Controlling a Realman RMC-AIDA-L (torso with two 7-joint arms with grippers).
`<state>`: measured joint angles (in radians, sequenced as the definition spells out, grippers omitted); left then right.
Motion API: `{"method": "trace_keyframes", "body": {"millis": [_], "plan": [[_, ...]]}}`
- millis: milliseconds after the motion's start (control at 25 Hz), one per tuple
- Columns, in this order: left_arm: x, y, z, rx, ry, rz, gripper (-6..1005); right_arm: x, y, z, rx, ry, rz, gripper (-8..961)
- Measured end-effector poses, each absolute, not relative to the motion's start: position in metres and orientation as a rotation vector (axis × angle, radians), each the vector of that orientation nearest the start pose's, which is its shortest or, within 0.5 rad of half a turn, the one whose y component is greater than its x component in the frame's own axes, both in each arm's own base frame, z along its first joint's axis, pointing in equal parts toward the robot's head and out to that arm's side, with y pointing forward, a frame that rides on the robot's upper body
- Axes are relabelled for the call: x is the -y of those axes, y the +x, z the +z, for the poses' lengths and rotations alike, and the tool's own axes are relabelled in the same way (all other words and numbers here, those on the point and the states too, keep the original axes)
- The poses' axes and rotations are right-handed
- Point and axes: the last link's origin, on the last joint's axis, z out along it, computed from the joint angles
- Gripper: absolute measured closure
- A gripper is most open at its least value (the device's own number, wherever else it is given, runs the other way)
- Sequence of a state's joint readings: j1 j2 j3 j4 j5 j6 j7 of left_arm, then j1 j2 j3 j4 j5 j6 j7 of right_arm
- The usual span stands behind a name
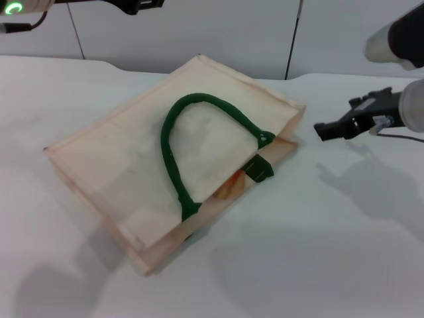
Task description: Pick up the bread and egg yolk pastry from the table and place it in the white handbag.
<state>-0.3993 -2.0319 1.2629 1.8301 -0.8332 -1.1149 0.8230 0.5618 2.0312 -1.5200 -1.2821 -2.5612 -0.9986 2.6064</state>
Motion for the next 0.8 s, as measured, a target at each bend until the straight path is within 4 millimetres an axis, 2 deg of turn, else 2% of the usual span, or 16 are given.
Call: {"method": "trace_keyframes", "body": {"millis": [120,360,600,800], "plan": [[-0.377,-0.112,0.112,0.291,-2.201,-0.29,427,-0.408,0.178,0.0,-0.698,-2.312,-0.04,73],[-0.389,-0.143,0.103,0.407,-2.072,-0.368,207,-0.411,0.181,0.0,-0.663,-2.172,0.217,73],[-0.398,-0.169,0.084,0.489,-1.954,-0.42,203,-0.412,0.19,-0.006,-0.572,-2.048,0.304,73],[-0.399,-0.179,0.075,0.474,-1.86,-0.451,199,-0.414,0.203,-0.007,-0.562,-1.913,0.403,73]]}}
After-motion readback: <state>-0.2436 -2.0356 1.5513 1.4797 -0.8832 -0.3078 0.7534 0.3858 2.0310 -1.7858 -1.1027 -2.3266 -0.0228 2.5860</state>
